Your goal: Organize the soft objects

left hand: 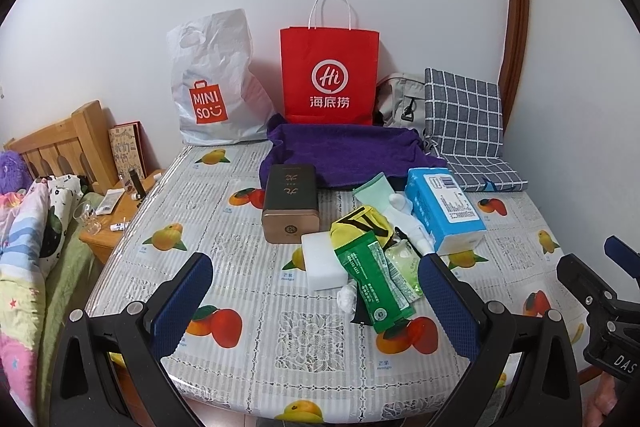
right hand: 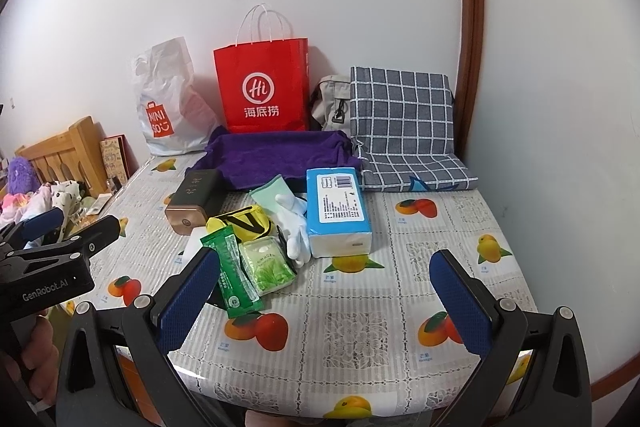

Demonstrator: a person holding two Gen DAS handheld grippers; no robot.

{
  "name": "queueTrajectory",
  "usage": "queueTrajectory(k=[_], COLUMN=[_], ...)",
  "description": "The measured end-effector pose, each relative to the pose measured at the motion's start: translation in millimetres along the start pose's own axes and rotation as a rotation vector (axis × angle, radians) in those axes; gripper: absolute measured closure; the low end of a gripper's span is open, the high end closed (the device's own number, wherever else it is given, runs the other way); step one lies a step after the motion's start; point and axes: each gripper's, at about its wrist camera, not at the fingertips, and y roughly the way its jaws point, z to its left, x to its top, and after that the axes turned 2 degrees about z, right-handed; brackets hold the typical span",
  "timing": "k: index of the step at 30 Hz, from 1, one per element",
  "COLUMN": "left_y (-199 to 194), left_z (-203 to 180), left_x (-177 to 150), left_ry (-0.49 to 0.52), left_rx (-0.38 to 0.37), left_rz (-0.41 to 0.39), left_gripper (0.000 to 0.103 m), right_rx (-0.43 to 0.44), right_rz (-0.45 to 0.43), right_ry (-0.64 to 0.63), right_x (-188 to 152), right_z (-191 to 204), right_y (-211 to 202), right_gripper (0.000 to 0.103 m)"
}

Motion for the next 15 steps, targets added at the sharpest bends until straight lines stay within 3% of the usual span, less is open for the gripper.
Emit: queueTrajectory(k=[10, 13, 15], left_y=[60, 78, 90], left_z=[8, 13, 16], left_x=[-13, -19, -22], left_ry=[-0.022, -0.035, -0.035], left_rx=[0.013, 0.019, 0.023], left_rz=[0.101, 0.138, 0.158], left_gripper=[0.000, 0.000, 0.000], right_rx=[0.005, 0.003, 0.015], right_rz=[0.089, 0.117, 0.142], right_ry=[0.006, -0.015, -0.022], right_x=[-17, -25, -31], right_z=[-3, -1, 0], right_y=[50, 73, 88], right_gripper=[0.000, 0.003, 0.011])
